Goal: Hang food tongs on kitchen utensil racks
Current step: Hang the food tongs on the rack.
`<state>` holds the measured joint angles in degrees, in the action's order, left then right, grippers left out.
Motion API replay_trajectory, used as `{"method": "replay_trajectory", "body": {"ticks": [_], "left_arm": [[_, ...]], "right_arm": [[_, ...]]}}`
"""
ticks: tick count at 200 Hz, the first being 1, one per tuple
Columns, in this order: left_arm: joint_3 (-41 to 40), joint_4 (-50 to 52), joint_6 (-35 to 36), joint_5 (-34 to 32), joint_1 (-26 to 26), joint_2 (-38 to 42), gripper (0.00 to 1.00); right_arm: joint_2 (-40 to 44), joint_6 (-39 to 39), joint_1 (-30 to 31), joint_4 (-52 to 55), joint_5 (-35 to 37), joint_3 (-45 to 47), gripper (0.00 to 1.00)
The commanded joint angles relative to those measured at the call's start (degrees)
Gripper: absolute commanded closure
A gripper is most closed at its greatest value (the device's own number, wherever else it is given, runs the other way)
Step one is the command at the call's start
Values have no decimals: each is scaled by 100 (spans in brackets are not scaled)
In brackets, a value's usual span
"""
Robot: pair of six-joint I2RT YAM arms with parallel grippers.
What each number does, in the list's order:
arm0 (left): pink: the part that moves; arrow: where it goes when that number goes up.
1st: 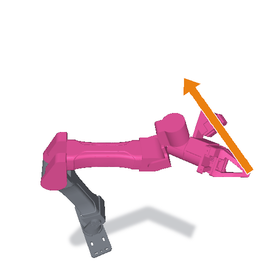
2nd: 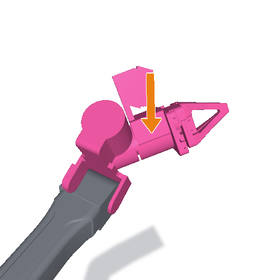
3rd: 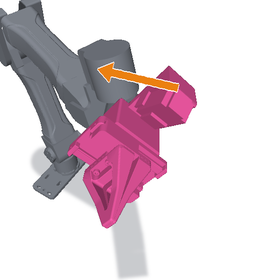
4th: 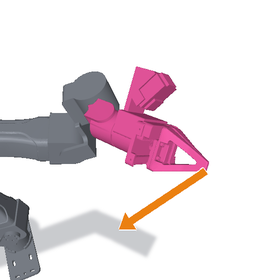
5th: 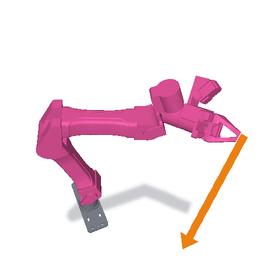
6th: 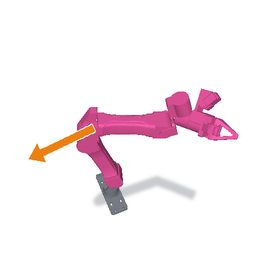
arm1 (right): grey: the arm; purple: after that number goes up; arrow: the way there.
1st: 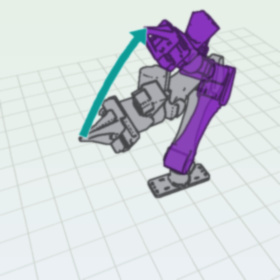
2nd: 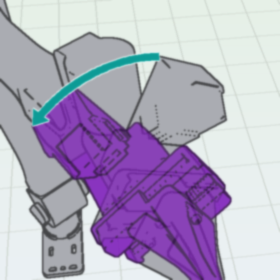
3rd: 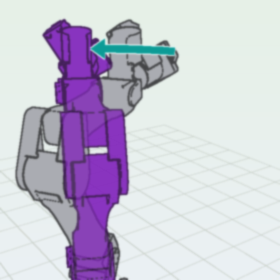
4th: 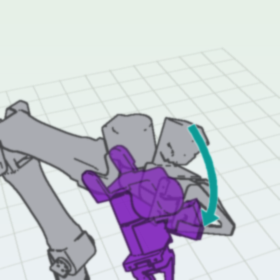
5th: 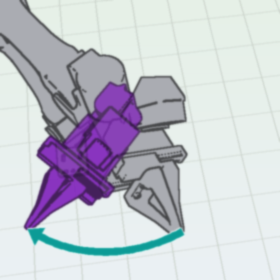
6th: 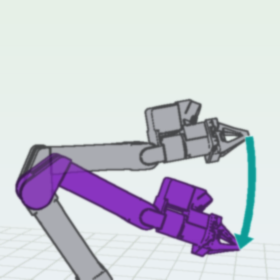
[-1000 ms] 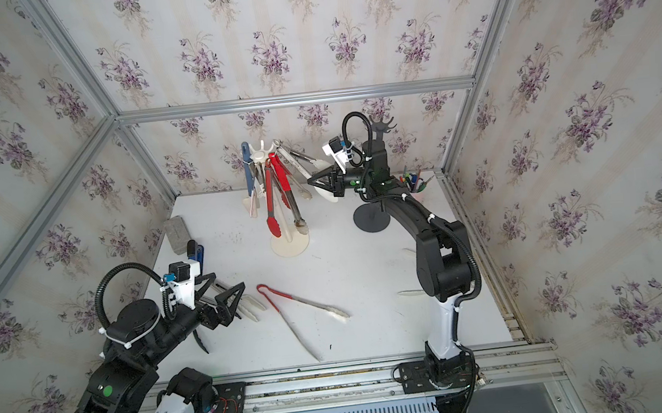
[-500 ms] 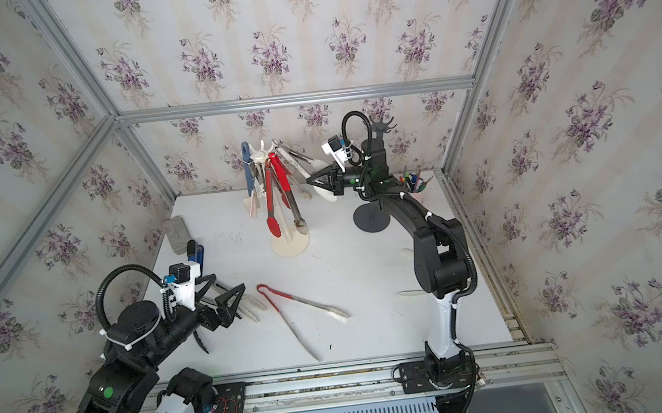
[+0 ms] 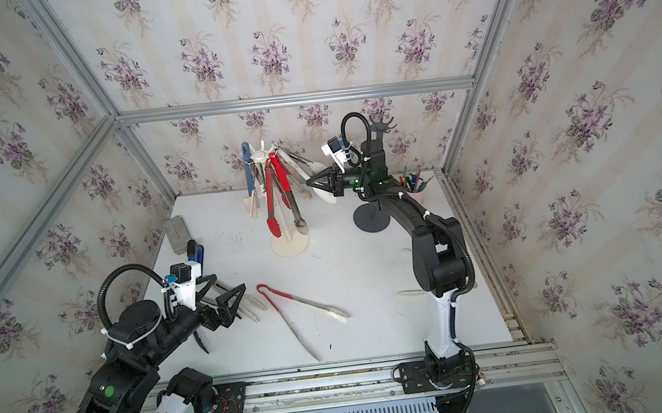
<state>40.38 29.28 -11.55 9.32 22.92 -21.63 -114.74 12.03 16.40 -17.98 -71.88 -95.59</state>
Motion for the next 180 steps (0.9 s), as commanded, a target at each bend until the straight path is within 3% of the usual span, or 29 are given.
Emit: {"method": "replay_trajectory", "body": {"ticks": [1, 116, 168, 180], "left_arm": [[-4, -101, -22, 52, -7, 1, 1], [-30, -98, -58, 52, -7, 1, 1], [-54, -98, -67, 52, -6, 1, 1], [-52, -100, -59, 52, -7, 1, 1]], "right_arm": [[-5, -69, 12, -53, -271, -12, 100], [-31, -1079, 12, 1472, -324, -366, 100], [-32, -1224, -6, 1635, -13, -548, 82], [-31, -1313, -6, 1734, 153, -565, 73]]}}
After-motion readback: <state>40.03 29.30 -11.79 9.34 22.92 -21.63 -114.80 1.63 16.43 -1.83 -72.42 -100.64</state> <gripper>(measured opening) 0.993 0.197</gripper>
